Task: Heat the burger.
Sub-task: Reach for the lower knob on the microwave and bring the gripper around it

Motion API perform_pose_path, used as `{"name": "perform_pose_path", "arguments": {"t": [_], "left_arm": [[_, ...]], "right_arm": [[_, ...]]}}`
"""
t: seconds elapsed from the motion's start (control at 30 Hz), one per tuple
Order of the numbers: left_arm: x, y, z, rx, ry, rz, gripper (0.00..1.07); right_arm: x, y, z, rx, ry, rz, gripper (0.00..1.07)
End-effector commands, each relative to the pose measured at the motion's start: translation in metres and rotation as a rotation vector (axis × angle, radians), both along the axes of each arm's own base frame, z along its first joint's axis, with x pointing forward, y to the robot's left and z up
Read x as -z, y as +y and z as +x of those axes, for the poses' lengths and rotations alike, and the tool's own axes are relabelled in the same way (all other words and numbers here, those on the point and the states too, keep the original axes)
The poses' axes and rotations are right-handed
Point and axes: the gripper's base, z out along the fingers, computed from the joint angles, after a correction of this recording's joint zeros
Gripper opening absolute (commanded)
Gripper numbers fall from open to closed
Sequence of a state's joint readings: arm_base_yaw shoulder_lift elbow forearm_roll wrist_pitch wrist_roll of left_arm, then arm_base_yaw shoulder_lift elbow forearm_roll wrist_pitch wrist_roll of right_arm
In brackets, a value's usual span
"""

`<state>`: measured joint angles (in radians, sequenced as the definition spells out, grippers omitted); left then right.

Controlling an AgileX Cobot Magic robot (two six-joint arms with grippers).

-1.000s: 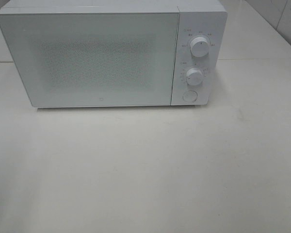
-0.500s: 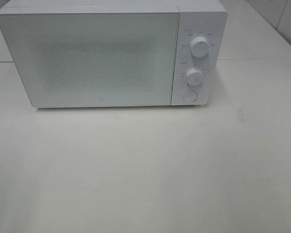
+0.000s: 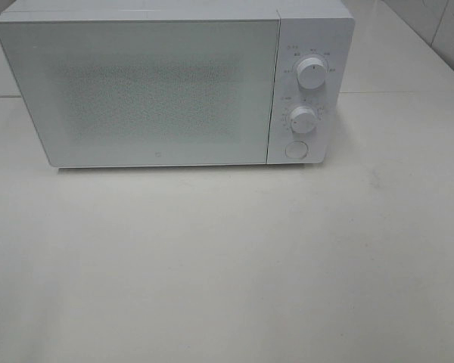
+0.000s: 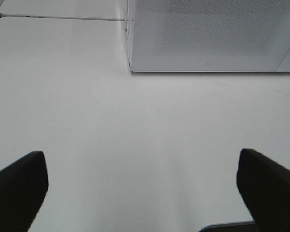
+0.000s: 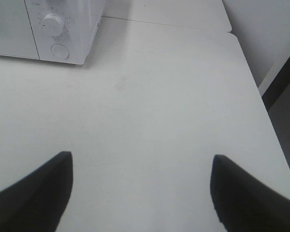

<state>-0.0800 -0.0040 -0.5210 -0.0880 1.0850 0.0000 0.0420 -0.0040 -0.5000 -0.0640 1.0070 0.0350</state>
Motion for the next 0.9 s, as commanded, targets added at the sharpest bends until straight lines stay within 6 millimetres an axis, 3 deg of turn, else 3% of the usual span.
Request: {"name": "perform_pose_path", "arguments": {"t": [0.03, 0.9], "left_arm": [[-0.0003, -0.0004, -0.0031, 0.002, -0.034, -0.011, 0.98], [-0.0003, -0.0004, -0.0031, 0.002, -0.034, -0.011, 0.98]], "right_arm": [[-0.0001, 0.0, -0.003, 0.004, -0.037, 0.001, 0.76], [-0.0001, 0.0, -0.003, 0.004, -0.037, 0.001, 0.76]]}}
